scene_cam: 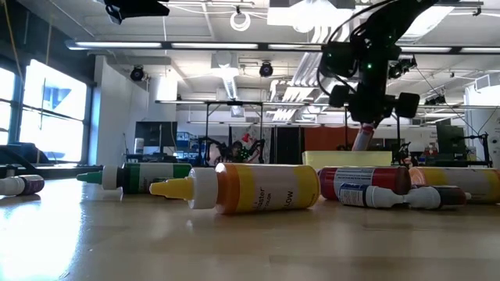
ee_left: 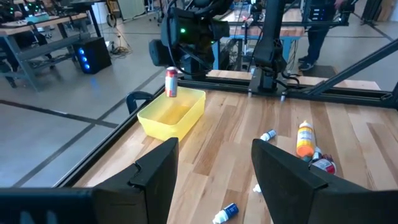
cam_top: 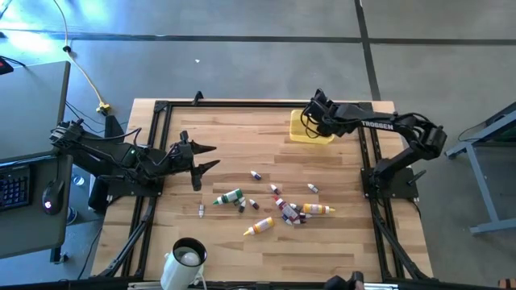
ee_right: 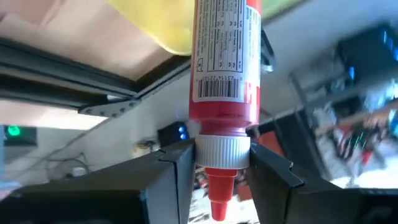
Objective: Pick & Place food coloring
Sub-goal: Put the big orange food coloring bottle into the yellow bin
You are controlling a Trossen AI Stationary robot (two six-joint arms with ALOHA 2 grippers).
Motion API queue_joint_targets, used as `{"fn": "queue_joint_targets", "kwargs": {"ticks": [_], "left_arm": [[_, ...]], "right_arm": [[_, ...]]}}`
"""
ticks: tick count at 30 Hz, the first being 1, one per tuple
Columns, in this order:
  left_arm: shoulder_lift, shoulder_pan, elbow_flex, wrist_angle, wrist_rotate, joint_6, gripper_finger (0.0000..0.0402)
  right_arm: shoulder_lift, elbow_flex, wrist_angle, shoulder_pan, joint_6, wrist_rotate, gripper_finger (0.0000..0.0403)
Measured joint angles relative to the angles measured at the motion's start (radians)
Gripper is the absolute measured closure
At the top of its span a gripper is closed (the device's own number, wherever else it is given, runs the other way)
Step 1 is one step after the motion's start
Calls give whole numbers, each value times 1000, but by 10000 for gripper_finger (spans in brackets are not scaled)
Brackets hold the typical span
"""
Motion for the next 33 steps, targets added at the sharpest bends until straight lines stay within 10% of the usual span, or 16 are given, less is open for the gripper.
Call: {"fn": "queue_joint_targets", "kwargs": {"ticks": [33], "left_arm": [[0, 0, 0, -7, 2, 26, 200]], "right_arm": [[122, -150, 182, 0, -67, 145, 271]]}}
